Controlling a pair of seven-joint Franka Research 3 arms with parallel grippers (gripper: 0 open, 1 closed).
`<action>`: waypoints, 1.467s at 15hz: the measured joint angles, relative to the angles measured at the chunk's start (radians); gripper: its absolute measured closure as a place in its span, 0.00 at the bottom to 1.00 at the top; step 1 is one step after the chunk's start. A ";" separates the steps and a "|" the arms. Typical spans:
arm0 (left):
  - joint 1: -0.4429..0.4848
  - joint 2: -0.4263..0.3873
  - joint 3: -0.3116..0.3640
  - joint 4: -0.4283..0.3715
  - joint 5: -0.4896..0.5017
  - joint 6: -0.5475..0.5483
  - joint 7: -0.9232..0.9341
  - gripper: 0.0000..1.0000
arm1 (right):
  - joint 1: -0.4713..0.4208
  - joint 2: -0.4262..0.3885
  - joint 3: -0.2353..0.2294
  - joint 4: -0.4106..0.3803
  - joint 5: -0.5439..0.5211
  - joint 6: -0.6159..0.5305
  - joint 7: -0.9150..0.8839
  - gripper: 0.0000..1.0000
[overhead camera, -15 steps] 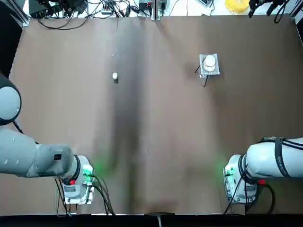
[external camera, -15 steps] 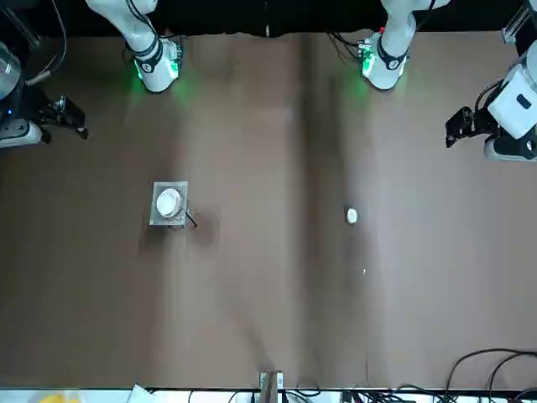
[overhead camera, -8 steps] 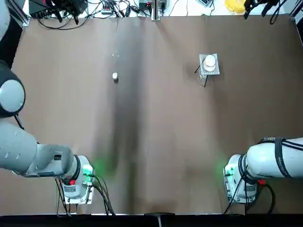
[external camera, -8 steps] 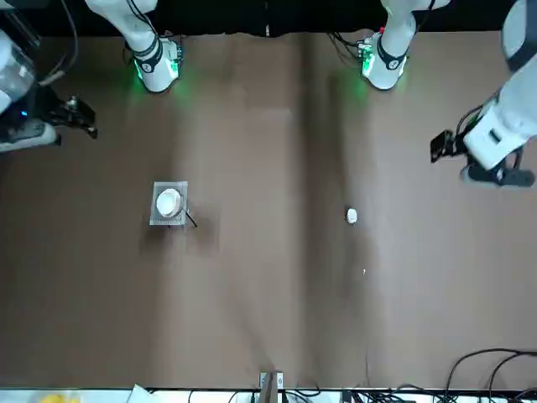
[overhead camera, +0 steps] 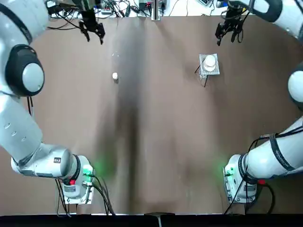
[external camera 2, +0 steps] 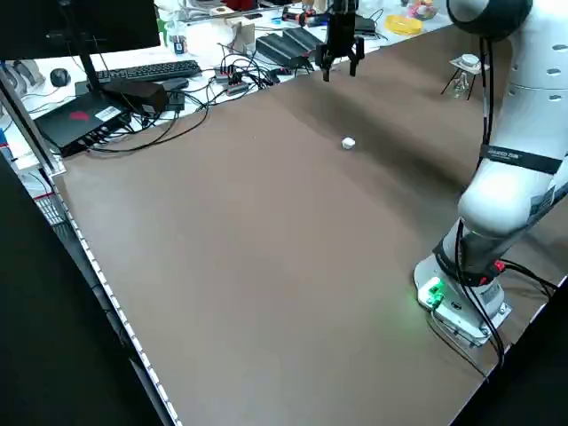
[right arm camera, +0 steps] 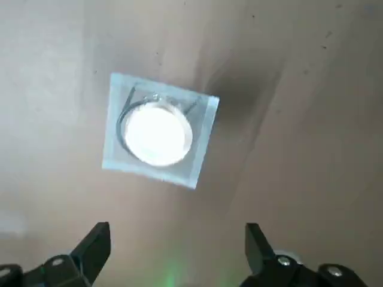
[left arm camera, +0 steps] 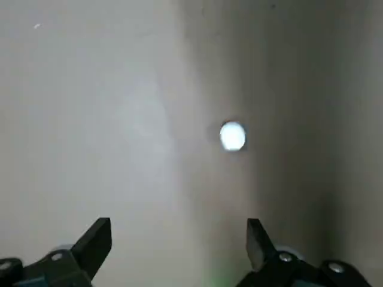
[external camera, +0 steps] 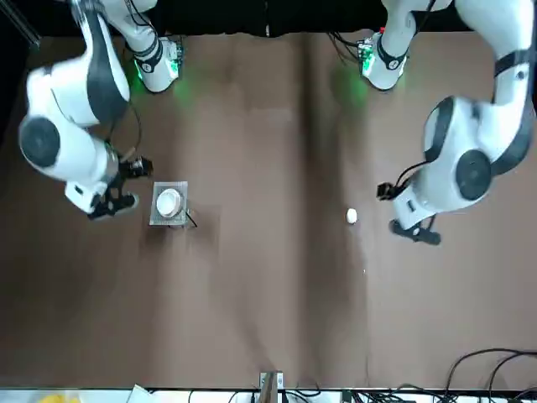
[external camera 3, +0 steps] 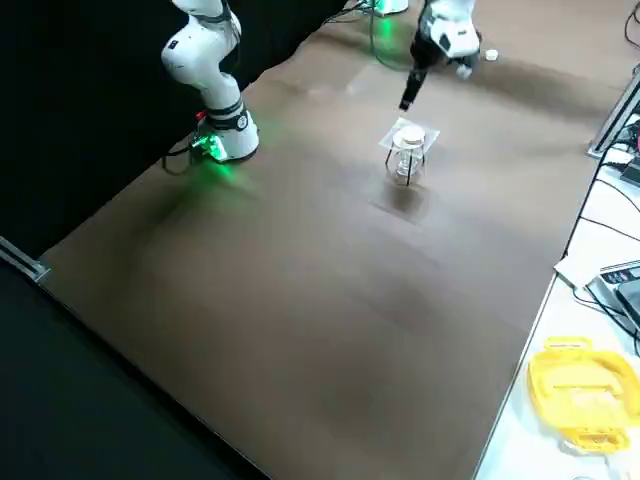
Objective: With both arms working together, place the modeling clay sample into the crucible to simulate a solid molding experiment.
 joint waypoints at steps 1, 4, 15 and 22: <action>-0.016 0.031 0.000 -0.001 0.000 0.047 -0.027 0.00 | -0.005 0.025 -0.004 0.001 0.026 0.016 -0.009 0.06; -0.051 0.123 0.000 -0.020 0.002 0.195 -0.079 0.00 | -0.044 0.072 -0.011 0.003 0.149 0.048 -0.091 0.26; -0.078 0.182 -0.001 -0.329 0.006 0.591 -0.113 0.00 | -0.074 0.169 -0.012 0.005 0.175 0.097 -0.121 0.58; -0.088 0.190 -0.001 -0.356 0.006 0.631 -0.120 0.04 | -0.069 0.231 -0.009 0.002 0.176 0.097 -0.122 0.58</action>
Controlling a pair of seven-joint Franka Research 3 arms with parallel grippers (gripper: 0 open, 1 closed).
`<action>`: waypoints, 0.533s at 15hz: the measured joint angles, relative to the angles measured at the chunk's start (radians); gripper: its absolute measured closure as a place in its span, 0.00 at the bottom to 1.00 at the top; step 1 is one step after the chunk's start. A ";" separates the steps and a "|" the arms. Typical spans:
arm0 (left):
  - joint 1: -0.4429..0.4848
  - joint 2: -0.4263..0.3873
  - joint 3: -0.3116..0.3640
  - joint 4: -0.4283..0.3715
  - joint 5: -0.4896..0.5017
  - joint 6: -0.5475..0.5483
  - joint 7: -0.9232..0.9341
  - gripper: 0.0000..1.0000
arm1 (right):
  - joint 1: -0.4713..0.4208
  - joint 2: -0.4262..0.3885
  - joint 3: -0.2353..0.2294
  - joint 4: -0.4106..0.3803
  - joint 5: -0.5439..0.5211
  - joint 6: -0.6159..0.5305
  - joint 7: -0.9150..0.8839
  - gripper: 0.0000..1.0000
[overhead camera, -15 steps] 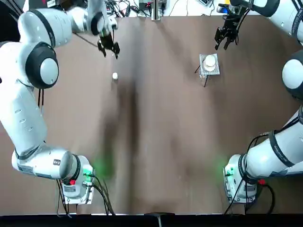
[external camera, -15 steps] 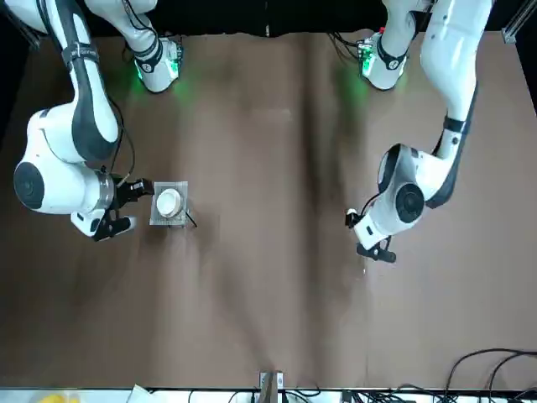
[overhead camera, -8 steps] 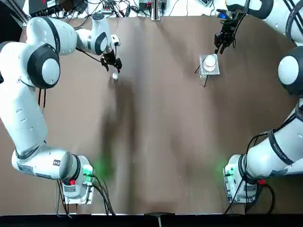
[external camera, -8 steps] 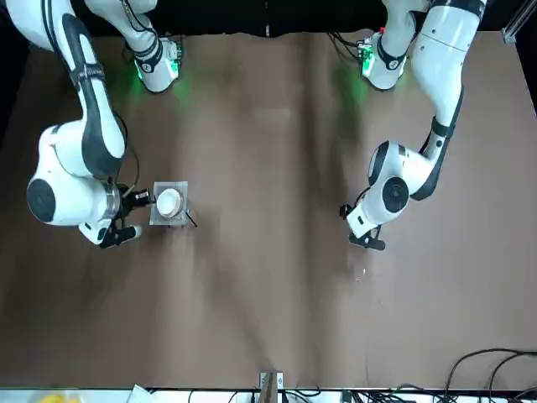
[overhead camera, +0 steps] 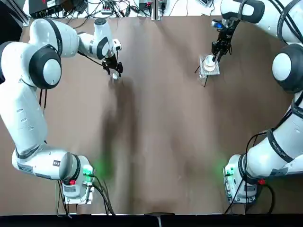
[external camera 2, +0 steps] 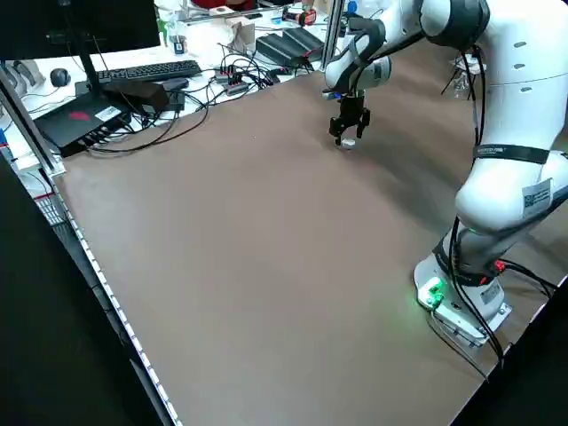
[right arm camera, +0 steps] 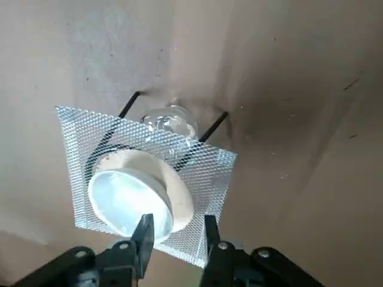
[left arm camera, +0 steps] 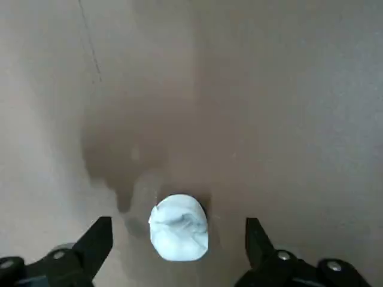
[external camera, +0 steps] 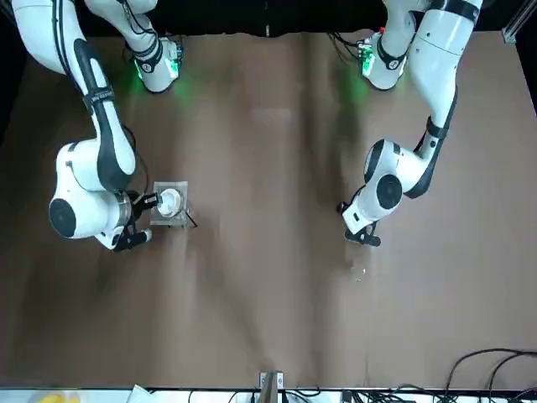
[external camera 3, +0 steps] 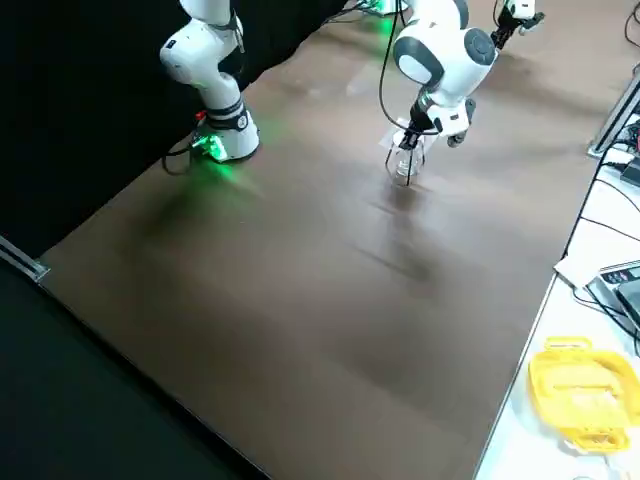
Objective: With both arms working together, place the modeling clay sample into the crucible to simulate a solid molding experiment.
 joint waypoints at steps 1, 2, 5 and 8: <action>0.000 0.001 0.000 0.000 0.000 0.000 0.000 0.09 | 0.003 0.003 0.001 0.000 0.000 0.000 0.000 0.61; 0.000 0.002 0.000 0.000 0.000 0.000 0.000 0.09 | 0.004 0.004 0.001 0.000 0.000 0.000 0.000 0.63; 0.000 0.007 0.000 0.000 0.000 0.000 0.000 0.17 | 0.004 0.004 0.001 0.000 0.000 0.000 0.000 0.67; 0.000 0.009 0.000 0.000 0.000 0.000 0.000 0.24 | 0.004 0.004 0.001 0.000 0.000 0.000 0.000 0.70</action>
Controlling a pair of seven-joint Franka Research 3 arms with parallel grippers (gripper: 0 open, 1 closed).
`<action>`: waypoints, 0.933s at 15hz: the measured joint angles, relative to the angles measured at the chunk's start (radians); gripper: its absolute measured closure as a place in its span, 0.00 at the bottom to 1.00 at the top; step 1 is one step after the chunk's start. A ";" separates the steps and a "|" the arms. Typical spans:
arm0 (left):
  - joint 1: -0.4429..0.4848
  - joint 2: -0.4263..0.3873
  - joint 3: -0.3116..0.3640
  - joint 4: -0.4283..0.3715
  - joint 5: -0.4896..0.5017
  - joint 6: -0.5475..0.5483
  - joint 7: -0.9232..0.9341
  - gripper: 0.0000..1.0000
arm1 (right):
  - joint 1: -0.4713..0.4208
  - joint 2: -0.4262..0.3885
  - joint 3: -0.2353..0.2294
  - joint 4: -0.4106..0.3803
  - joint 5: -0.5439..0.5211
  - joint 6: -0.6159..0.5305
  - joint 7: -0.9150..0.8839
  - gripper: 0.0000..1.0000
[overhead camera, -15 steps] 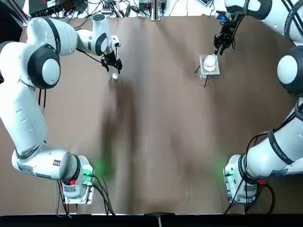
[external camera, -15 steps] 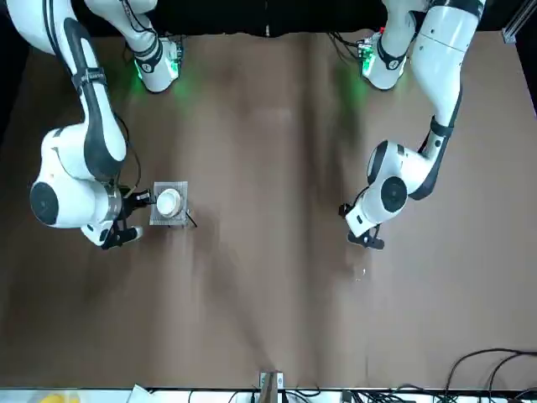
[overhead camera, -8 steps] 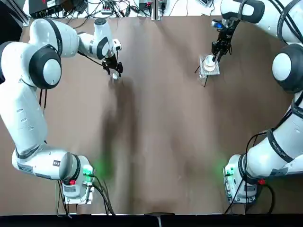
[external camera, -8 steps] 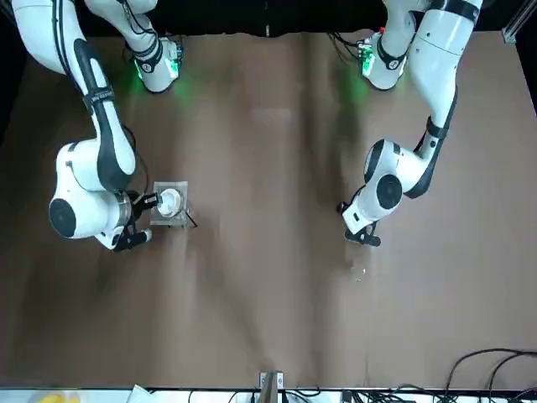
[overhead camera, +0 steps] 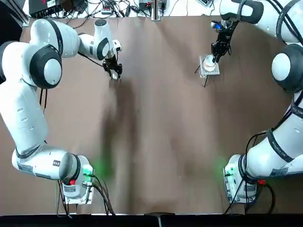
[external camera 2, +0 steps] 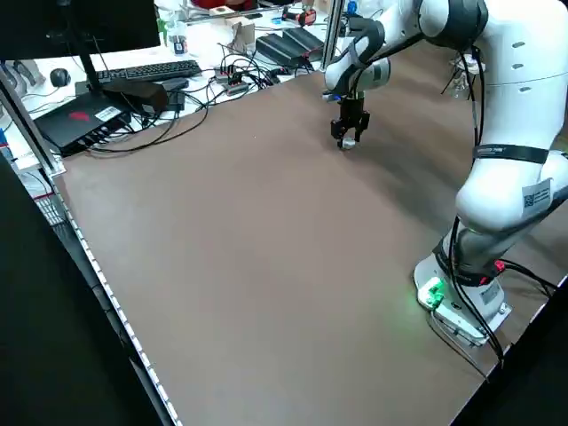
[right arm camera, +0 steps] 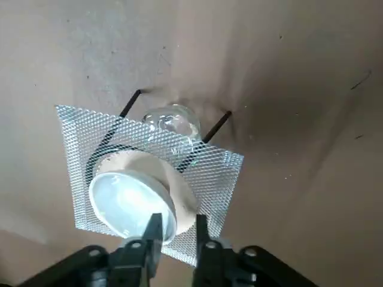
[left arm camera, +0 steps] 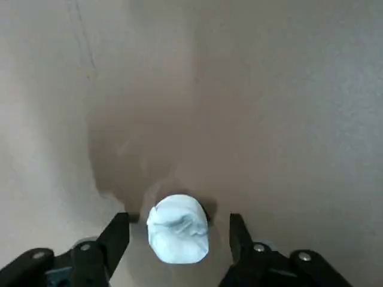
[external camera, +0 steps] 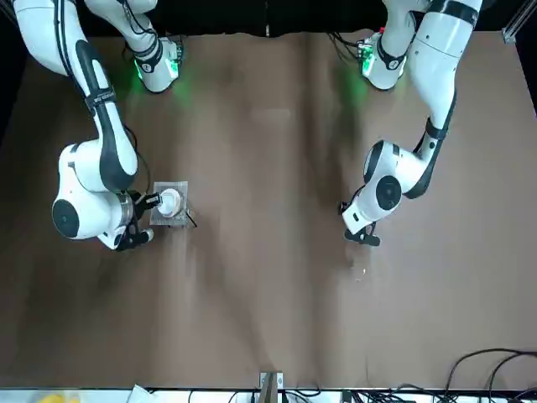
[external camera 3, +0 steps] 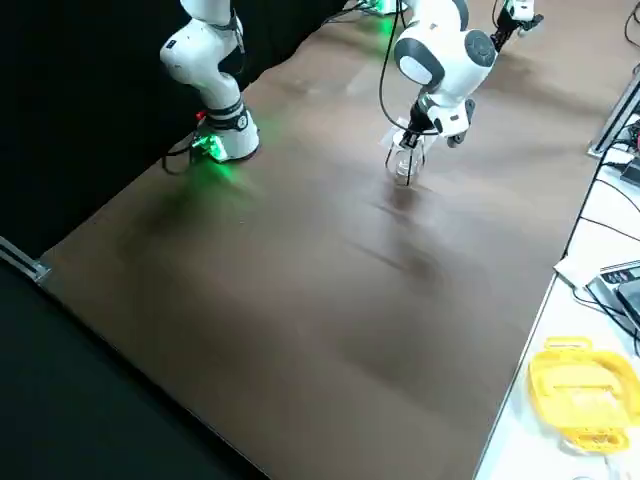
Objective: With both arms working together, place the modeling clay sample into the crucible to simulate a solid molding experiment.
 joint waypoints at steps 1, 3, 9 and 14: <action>0.000 0.000 0.000 0.000 0.000 0.000 0.000 0.30 | 0.000 0.000 0.000 0.000 0.000 0.000 0.000 0.72; 0.000 0.000 0.000 0.000 0.000 0.000 -0.001 0.36 | 0.000 0.000 0.000 0.000 0.000 0.000 0.000 0.72; 0.000 0.000 0.000 0.000 0.000 0.000 -0.008 0.52 | 0.000 0.001 0.001 0.000 0.001 0.000 0.000 0.75; 0.000 0.000 0.000 0.000 0.000 0.000 -0.015 0.58 | 0.000 0.002 0.001 0.000 0.003 0.000 0.000 0.85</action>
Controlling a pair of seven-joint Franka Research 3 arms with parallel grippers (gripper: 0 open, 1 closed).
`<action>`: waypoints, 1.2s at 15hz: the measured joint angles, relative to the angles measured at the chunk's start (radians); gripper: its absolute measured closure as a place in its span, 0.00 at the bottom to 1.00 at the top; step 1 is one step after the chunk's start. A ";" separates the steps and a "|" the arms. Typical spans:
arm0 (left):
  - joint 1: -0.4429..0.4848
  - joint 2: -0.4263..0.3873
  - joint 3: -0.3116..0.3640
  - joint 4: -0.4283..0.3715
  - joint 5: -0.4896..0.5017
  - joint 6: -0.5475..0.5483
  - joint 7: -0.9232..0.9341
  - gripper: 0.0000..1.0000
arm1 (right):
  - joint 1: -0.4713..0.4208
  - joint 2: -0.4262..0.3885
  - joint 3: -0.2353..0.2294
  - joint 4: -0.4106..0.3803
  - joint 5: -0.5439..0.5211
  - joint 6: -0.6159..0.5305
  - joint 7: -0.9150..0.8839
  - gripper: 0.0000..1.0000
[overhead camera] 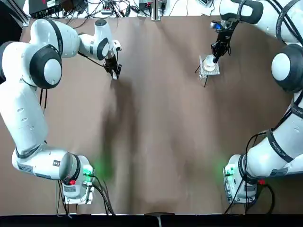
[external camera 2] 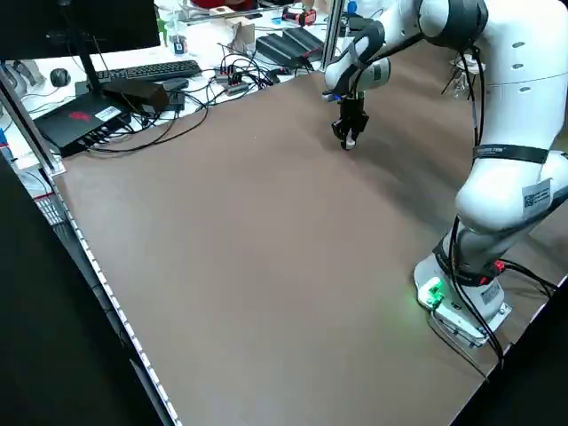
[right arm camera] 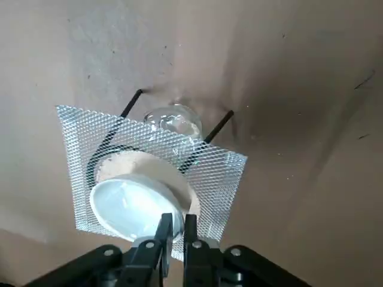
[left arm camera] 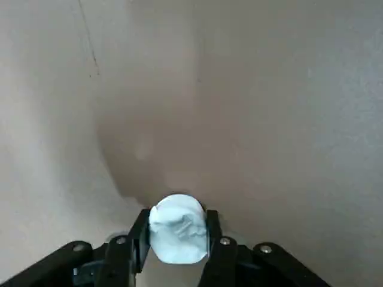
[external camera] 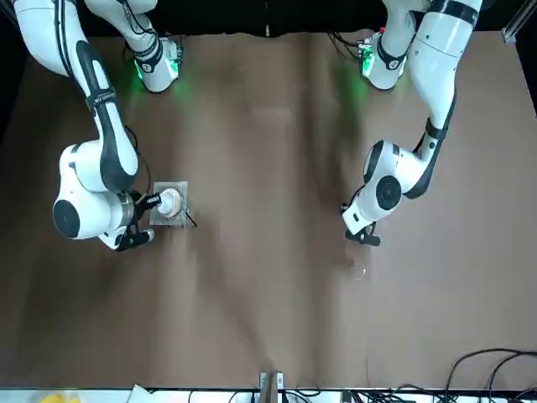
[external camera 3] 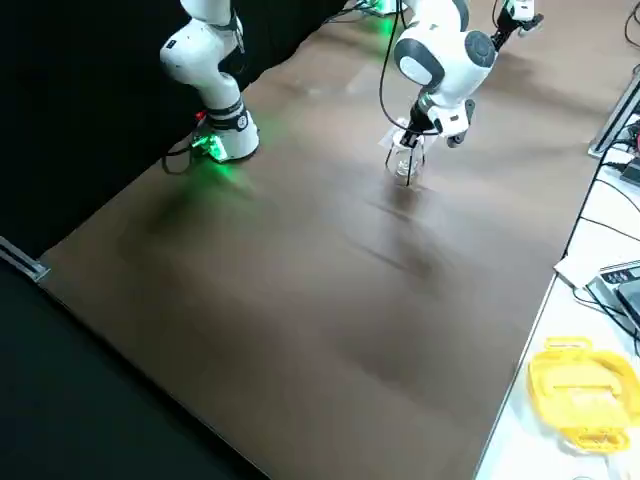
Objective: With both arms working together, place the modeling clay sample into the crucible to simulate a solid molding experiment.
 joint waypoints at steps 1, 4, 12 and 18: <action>0.000 0.000 0.000 0.001 0.000 0.000 0.000 0.62 | 0.000 0.000 0.000 0.000 0.001 0.000 0.000 0.85; 0.000 -0.001 0.000 0.002 0.000 0.000 -0.001 0.68 | 0.000 0.000 0.000 0.001 0.005 -0.008 0.000 0.95; 0.011 -0.033 0.001 0.021 0.000 -0.015 -0.002 0.70 | -0.001 0.000 -0.001 0.016 0.008 -0.051 0.001 0.95; 0.012 -0.127 -0.031 0.082 -0.001 -0.184 -0.072 0.69 | 0.006 -0.001 0.004 0.110 0.100 -0.183 0.086 0.95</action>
